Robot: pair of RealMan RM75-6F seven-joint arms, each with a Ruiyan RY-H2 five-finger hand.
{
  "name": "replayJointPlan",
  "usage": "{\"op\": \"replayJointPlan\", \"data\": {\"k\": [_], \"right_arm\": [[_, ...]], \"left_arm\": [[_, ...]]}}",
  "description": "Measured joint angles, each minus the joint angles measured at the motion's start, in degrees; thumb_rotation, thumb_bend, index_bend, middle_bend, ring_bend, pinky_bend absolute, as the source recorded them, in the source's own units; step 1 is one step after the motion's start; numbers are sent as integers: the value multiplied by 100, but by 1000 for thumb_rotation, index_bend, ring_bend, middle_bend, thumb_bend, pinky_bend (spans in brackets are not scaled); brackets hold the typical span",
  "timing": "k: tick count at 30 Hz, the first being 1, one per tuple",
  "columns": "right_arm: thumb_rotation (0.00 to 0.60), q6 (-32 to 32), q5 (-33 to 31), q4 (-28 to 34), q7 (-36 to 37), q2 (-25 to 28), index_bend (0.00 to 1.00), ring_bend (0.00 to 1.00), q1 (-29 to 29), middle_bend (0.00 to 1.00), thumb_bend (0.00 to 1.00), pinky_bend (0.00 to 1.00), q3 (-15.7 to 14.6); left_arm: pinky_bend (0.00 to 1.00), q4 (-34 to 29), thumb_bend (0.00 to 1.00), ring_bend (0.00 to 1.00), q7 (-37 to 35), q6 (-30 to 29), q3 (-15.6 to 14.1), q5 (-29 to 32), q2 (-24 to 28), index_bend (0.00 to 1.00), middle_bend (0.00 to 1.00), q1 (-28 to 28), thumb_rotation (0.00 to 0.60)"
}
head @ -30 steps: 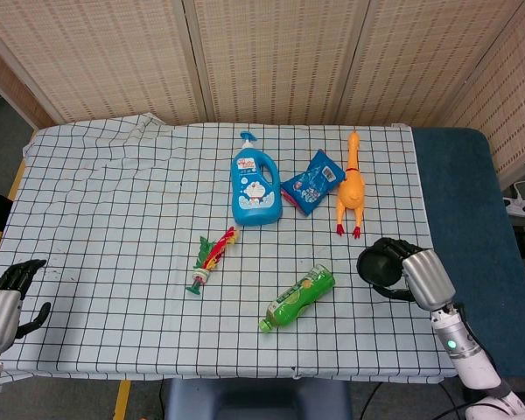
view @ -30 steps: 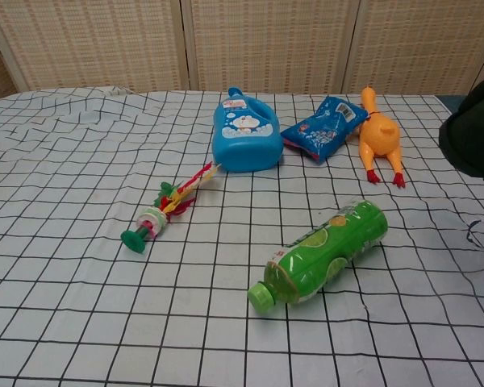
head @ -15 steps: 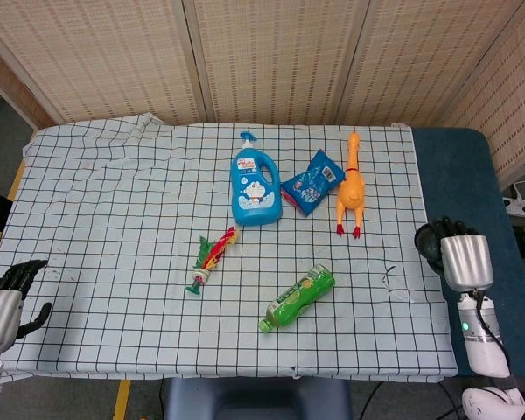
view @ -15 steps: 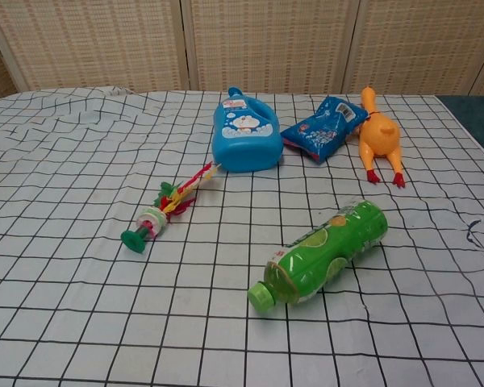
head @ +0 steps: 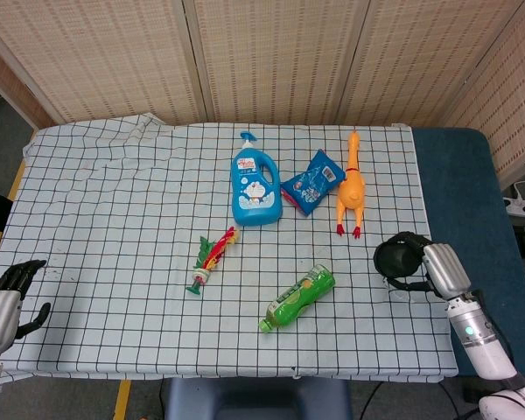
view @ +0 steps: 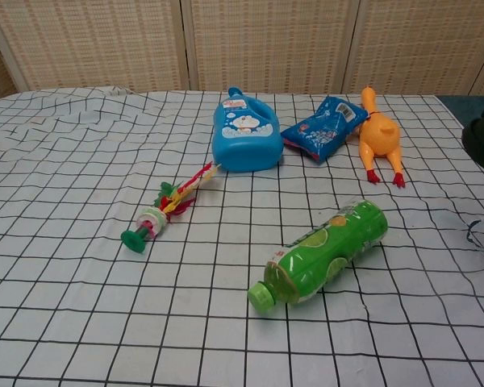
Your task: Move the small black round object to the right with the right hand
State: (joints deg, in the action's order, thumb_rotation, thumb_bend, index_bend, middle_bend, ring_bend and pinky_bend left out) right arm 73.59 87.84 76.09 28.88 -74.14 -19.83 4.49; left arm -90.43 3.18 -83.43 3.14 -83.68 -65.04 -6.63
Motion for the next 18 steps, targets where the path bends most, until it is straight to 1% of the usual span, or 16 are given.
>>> {"op": "replayJointPlan", "data": {"k": [2,4,7,11,14,18], "right_arm": [[600,-52,-8,8,230,39,605,438,-2,538,145,599,-23],[600,-107,-51,1,203,54,605,434,1,538,144,599,-35],[600,-264,-184,-77,-277,46,605,425,-2,538,144,600,-52],[600,-572,-453,-477,-1228,-87,605,424,-27,538,144,600,-53],[600,-677,-564,-917,-1502,-286,605,424,-52,538,144,600,-39],[600,-806,-608,-1286,-1592,-558,605,417,-103,538,144,600,-43]], "left_arm": [[327,-4,365,128,17,9,-2,3,-1,146,148,-2,600],[327,-9,364,128,32,30,-6,11,-1,146,148,-7,600],[328,-23,364,128,67,93,-14,41,4,146,149,-21,600],[329,-50,365,130,66,153,-15,105,26,146,156,-32,600],[329,-60,365,130,51,144,-3,109,40,146,161,-33,600],[330,-56,365,130,53,125,-9,89,37,146,166,-28,600]]}}
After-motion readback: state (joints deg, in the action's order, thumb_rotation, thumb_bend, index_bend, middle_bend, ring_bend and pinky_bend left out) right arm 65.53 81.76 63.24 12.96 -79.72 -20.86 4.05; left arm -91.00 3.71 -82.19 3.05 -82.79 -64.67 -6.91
